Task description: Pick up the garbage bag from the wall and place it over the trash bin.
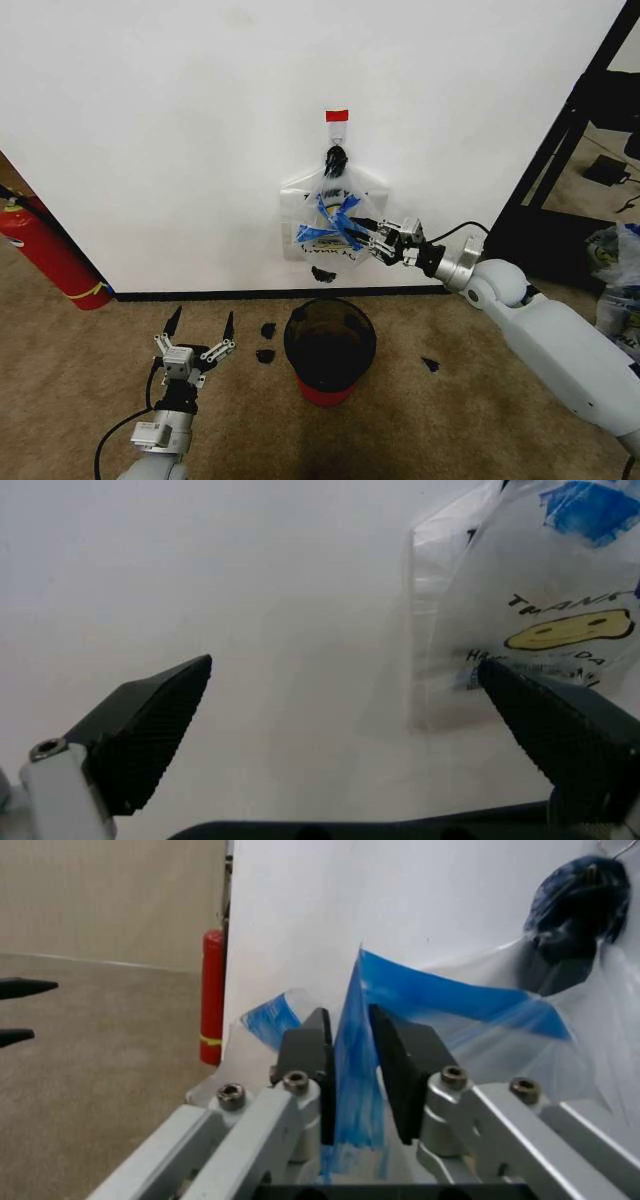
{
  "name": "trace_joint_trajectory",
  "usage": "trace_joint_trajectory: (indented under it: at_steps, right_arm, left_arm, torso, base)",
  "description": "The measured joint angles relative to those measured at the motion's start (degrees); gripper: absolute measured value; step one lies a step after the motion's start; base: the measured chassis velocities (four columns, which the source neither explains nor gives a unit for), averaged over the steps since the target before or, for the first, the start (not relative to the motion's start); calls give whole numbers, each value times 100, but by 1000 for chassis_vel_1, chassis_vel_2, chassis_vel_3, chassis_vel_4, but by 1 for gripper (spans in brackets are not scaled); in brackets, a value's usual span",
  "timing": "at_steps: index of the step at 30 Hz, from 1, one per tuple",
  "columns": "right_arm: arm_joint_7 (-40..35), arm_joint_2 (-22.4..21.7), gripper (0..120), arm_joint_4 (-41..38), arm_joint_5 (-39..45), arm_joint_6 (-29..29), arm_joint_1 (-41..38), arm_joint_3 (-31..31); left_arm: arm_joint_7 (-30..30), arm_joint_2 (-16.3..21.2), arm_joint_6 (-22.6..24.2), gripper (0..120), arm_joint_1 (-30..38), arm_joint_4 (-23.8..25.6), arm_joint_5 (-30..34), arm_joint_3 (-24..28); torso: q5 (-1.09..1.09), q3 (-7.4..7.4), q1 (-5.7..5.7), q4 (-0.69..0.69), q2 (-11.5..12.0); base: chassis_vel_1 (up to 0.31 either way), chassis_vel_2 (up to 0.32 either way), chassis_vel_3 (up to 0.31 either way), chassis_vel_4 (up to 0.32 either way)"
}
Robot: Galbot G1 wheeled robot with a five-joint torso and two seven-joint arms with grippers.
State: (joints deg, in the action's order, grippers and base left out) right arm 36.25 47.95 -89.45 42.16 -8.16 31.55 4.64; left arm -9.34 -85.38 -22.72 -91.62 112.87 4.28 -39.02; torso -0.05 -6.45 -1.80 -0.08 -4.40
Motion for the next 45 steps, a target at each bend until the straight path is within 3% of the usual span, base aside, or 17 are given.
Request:
trace_joint_trajectory:
  at_steps: [8, 13, 19, 25, 31, 33, 34, 37, 39, 40, 45]
  right_arm:
    - [55, 109, 13, 219, -77, 61, -107, 8]
    - [165, 58, 0, 180, -26, 57, -48, -94]
    - [426, -130, 0, -5, 84, 36, 194, -363]
    - [394, -340, 0, -339, 433, -201, 642, -752]
    - [-261, -411, 0, -897, 1007, -669, 1493, -938]
    - [-276, -394, 0, -902, 1005, -683, 1503, -928]
    - [-311, -350, 0, -919, 981, -708, 1536, -902]
    - [-353, -291, 0, -913, 881, -737, 1583, -880]
    - [-373, -270, 0, -886, 860, -741, 1574, -878]
    - [-373, -270, 0, -886, 860, -741, 1574, -878]
    - [-438, -219, 0, -817, 851, -744, 1515, -888]
  left_arm:
    - [16, 7, -10, 100, -10, 1, 18, -32]
    - [20, -15, -21, 100, -5, -10, 19, -21]
    - [26, -31, -22, 100, 36, -8, 15, 34]
    - [113, 186, 40, 100, 218, 135, 188, 126]
    - [-23, 1254, 272, 100, 674, 375, 444, 356]
    - [-46, 1309, 275, 100, 696, 375, 446, 362]
    - [-160, 1542, 293, 100, 817, 360, 465, 395]
    - [-598, 2274, 331, 100, 1317, 132, 606, 502]
    - [-924, 2642, 333, 100, 1581, -64, 875, 608]
    - [-924, 2642, 333, 100, 1581, -64, 875, 608]
    - [-1639, 3259, 532, 100, 2243, -422, 2382, 1075]
  torso:
    - [1, 0, 0, 0, 0]
    - [0, 0, 0, 1, 0]
    - [0, 0, 0, 0, 0]
    - [0, 0, 0, 0, 0]
    - [1, 0, 0, -3, 0]
    - [0, 0, 0, -2, 0]
    - [0, 0, 0, 5, 0]
    - [-2, 0, 0, -1, 0]
    - [1, 0, -1, -2, 0]
    - [1, 0, -1, -2, 0]
    - [1, -1, -1, 2, 0]
  base:
    - [0, 0, 0, 0]
    - [0, 0, 0, 0]
    - [0, 0, 0, 0]
    - [0, 0, 0, 0]
    - [0, 0, 0, 0]
    - [0, 0, 0, 0]
    - [0, 0, 0, 0]
    - [0, 0, 0, 0]
    - [0, 0, 0, 0]
    - [0, 0, 0, 0]
    - [0, 0, 0, 0]
